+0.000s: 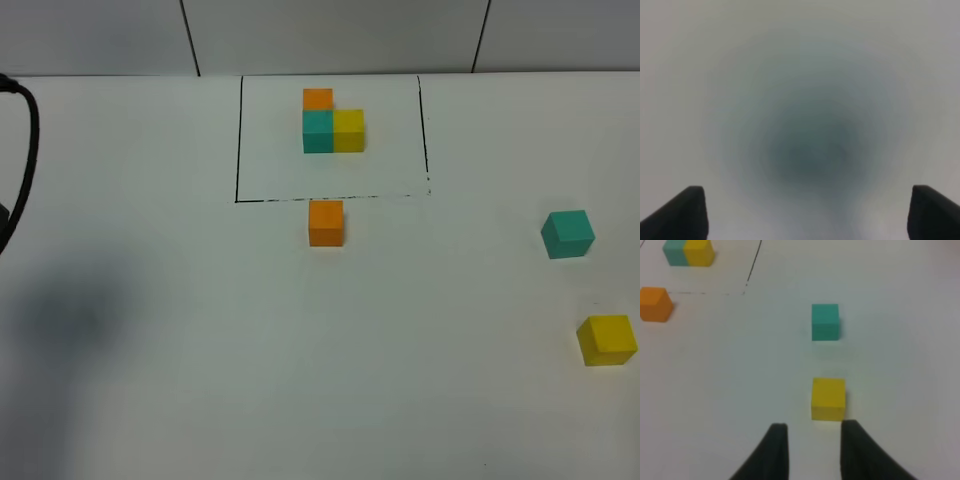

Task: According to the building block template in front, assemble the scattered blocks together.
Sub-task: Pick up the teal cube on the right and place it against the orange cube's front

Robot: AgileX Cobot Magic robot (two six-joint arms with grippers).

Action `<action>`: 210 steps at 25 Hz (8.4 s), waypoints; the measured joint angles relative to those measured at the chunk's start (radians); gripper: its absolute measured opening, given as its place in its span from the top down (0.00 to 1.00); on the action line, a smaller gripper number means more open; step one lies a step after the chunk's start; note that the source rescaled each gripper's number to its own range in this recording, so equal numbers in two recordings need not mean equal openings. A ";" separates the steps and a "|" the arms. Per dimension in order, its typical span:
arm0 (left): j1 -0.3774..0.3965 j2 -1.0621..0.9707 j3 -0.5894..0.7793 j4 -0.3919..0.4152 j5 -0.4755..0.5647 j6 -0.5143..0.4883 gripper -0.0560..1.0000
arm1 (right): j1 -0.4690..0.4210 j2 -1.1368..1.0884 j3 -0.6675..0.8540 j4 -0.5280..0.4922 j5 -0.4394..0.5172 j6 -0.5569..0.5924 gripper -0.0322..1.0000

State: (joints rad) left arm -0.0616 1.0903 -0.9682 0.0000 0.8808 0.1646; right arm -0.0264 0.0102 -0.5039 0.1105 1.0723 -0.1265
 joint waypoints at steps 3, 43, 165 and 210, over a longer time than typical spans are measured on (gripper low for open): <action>0.000 -0.088 0.045 0.000 0.000 -0.011 0.00 | 0.000 0.000 0.000 0.000 0.000 0.000 0.97; 0.000 -1.096 0.462 0.000 0.174 -0.065 0.06 | 0.000 0.000 0.000 0.000 0.000 -0.001 0.97; 0.038 -1.095 0.462 0.020 0.181 -0.085 0.18 | 0.041 1.914 -0.656 0.015 -0.456 -0.093 0.05; 0.038 -1.095 0.462 0.020 0.181 -0.085 0.18 | 0.736 2.092 -1.023 -0.135 -0.225 0.835 0.73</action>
State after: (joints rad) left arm -0.0235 -0.0051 -0.5060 0.0203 1.0614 0.0798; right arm 0.7097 2.1018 -1.5271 -0.0249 0.8470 0.7087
